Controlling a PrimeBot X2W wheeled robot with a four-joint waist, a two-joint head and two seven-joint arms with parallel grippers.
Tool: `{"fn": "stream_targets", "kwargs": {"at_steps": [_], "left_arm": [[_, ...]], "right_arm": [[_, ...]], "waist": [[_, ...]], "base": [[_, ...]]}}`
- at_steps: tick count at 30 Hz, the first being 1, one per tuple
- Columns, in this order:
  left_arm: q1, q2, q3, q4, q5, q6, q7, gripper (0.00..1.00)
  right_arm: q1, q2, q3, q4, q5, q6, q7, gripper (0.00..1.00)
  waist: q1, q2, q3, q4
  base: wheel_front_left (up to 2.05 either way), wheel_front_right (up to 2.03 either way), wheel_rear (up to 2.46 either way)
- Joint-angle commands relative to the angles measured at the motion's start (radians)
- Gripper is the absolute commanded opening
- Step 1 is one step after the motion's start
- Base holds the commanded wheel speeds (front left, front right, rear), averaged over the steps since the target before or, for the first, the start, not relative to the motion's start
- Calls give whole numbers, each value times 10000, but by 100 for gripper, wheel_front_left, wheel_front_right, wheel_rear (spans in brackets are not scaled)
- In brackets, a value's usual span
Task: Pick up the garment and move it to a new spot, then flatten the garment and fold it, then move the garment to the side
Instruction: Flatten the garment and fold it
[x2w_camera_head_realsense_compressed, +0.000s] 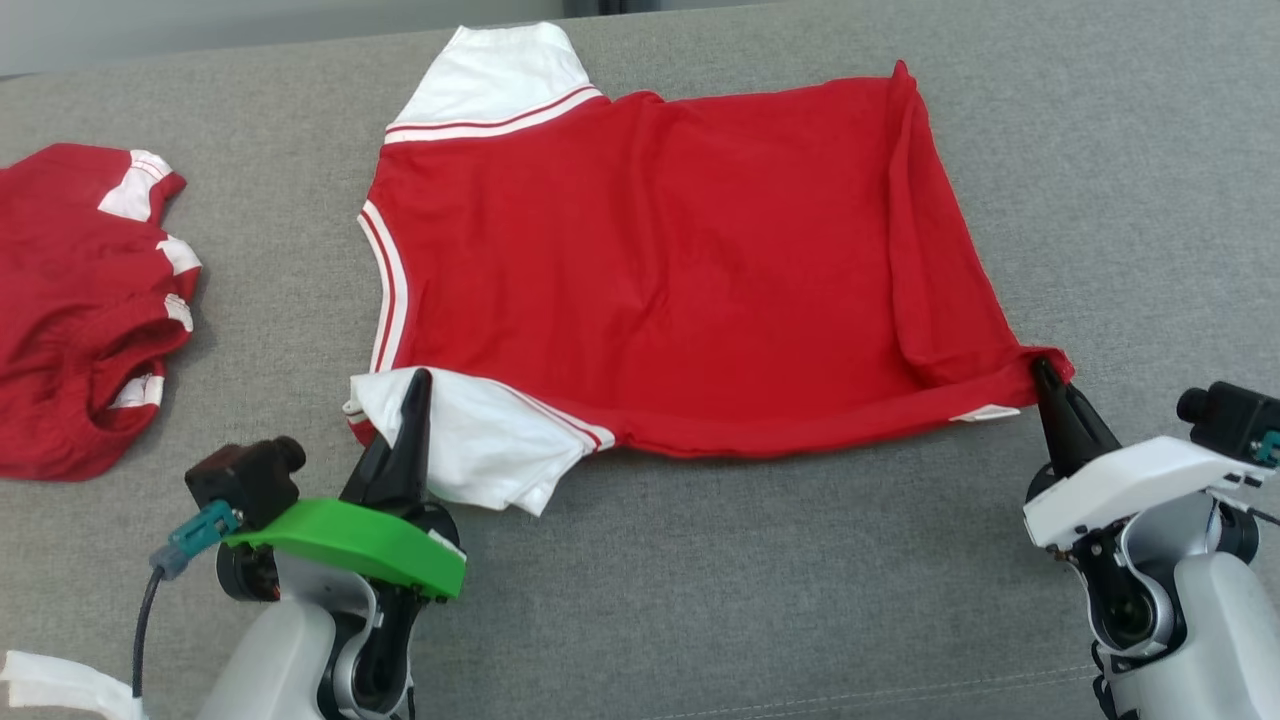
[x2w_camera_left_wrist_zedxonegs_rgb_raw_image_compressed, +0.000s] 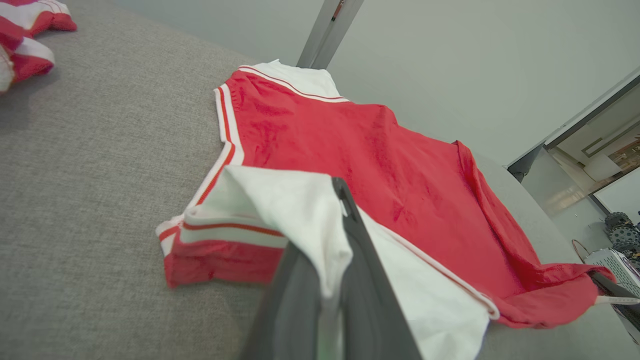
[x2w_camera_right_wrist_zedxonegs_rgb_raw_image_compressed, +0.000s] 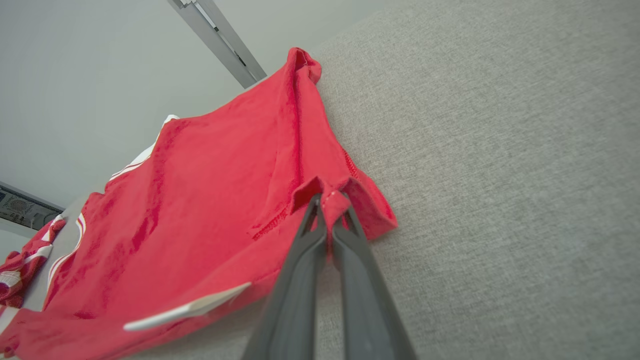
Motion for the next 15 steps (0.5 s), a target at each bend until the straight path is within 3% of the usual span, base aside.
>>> {"fn": "stream_targets", "kwargs": {"at_steps": [1, 15], "left_arm": [[-326, 28, 42, 174, -77, -61, 97, 0], [-2967, -123, -22, 2610, -257, -453, 841, 0]], "right_arm": [[-275, -54, -5, 149, -105, -12, 84, 0], [-2642, -149, 81, 2049, -908, -12, 343, 0]], "waist": [[0, 0, 112, 9], [0, 0, 668, -11]], "base": [[0, 0, 0], [0, 0, 0]]}}
